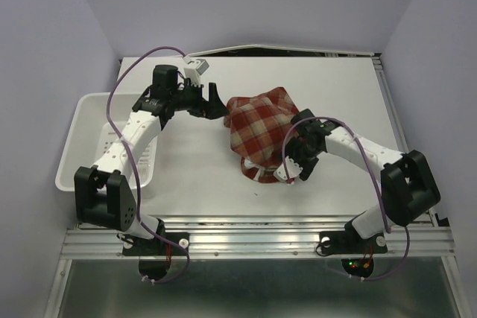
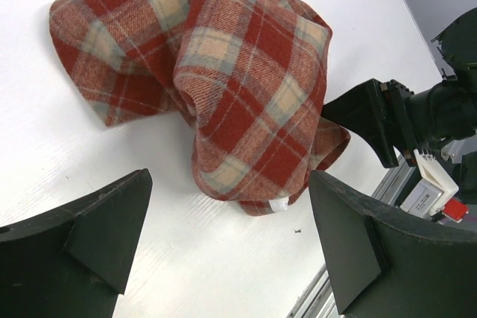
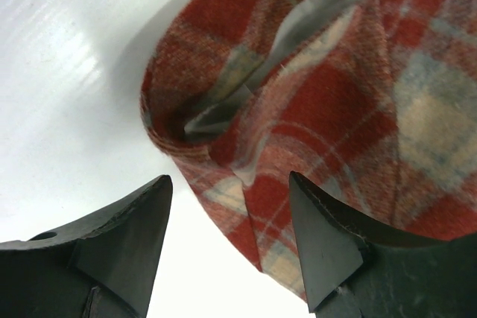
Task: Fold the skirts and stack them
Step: Flatten the skirt out
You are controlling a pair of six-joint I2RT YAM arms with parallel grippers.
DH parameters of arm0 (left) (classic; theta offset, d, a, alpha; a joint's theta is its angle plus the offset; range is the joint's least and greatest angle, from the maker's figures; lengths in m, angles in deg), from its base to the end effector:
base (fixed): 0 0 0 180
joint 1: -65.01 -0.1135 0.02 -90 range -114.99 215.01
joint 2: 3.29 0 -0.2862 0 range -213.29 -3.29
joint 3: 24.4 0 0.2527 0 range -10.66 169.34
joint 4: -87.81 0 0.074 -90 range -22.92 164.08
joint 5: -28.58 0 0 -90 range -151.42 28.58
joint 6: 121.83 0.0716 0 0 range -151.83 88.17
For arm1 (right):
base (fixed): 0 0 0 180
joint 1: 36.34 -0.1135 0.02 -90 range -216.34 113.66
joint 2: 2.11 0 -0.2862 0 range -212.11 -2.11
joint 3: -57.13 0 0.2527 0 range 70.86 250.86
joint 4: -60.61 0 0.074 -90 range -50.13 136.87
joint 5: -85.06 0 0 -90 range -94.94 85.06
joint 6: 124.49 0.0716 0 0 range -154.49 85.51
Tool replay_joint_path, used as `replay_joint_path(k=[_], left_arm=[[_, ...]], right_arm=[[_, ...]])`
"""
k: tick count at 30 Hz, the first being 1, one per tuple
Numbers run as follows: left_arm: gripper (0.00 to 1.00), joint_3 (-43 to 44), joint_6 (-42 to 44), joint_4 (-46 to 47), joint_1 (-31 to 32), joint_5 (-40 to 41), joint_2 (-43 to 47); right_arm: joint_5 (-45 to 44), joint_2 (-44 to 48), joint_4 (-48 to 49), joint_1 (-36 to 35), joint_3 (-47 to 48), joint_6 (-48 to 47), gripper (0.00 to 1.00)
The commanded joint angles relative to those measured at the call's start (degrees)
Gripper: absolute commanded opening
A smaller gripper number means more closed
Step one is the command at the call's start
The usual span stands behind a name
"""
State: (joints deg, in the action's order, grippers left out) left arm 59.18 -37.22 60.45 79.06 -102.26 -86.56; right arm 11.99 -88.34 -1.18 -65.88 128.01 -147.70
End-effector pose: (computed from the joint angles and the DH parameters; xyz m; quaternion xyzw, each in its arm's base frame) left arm 0.3314 -0.1312 0.3408 0.2420 0.7832 -0.3759 0.4321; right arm 0.2304 0.1545 0.1933 -0.9367 0.2983 0.0351 0.1801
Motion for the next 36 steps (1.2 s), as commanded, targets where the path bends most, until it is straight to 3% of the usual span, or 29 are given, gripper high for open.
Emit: replay_joint_path(k=[1,9,22,23,26,27,28,32,36], left_arm=[[0.99,-1.3,-0.3,2.4,-0.8,-0.9,3.5],[0.99,-2.7,-0.9,3.0,-1.7,-0.5,4.7],[0.99,-3.7,-2.0,3.7,-2.6,-0.7,4.9],[0.98,-3.7,-2.0,3.8,-2.7,-0.7,4.9],[0.99,-4.0,-2.1,4.0,-2.8,-0.6,4.8],[0.99,-4.0,-2.1,4.0,-2.8,-0.6,4.7],[0.98,-4.1,-2.1,4.1,-2.8,-0.6,4.7],[0.98,-4.5,-1.4,4.2,-2.8,0.2,5.0],[0.99,-4.2,0.7,3.7,-3.5,0.5,4.8]], right_arm=[[1.7,-1.6,-3.0,0.2,0.9,-7.0,0.69],[2.6,-2.7,-3.4,-2.0,1.1,-8.1,0.68],[2.1,-6.1,-0.5,-3.9,3.9,-1.5,0.55],[1.8,-6.2,0.1,-3.9,3.9,-0.8,0.53],[0.8,-6.1,1.2,-3.9,3.9,1.2,0.25],[0.9,-5.9,2.0,-3.9,4.1,3.1,0.09],[1.3,-4.9,2.6,-3.9,5.0,6.5,0.02],[0.7,-1.1,5.2,-3.9,10.0,15.4,0.01],[-2.2,2.0,5.3,-3.9,21.3,33.7,0.01]])
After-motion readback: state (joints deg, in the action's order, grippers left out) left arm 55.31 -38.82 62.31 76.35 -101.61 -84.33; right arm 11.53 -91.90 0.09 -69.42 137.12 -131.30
